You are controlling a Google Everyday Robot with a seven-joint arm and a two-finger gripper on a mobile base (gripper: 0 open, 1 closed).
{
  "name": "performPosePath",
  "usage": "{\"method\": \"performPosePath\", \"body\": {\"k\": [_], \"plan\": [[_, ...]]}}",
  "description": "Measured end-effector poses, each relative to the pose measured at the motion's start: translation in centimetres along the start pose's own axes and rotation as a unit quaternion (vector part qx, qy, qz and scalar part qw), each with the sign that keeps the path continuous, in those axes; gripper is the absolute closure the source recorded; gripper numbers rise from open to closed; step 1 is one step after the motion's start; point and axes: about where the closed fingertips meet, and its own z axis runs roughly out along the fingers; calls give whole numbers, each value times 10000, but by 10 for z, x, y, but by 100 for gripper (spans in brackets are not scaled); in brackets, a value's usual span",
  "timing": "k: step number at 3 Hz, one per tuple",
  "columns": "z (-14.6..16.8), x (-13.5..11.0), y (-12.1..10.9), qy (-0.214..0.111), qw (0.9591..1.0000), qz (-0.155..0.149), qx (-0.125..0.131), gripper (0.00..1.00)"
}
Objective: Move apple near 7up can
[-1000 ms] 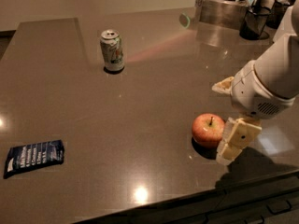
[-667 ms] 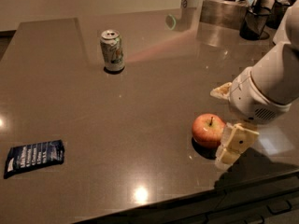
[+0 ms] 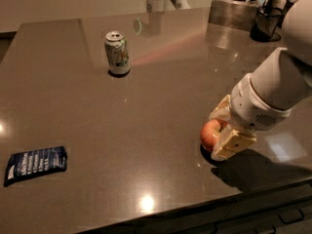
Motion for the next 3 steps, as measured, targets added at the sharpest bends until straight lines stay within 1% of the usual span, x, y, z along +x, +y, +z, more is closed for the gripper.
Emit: {"method": "performPosePath", "body": {"k": [1, 2, 3], "plan": [[-6, -9, -9, -41, 10000, 20, 17, 68], [-19, -34, -32, -118, 9998, 138, 100, 92], [-23, -66, -69, -203, 9990, 329, 229, 100]]}}
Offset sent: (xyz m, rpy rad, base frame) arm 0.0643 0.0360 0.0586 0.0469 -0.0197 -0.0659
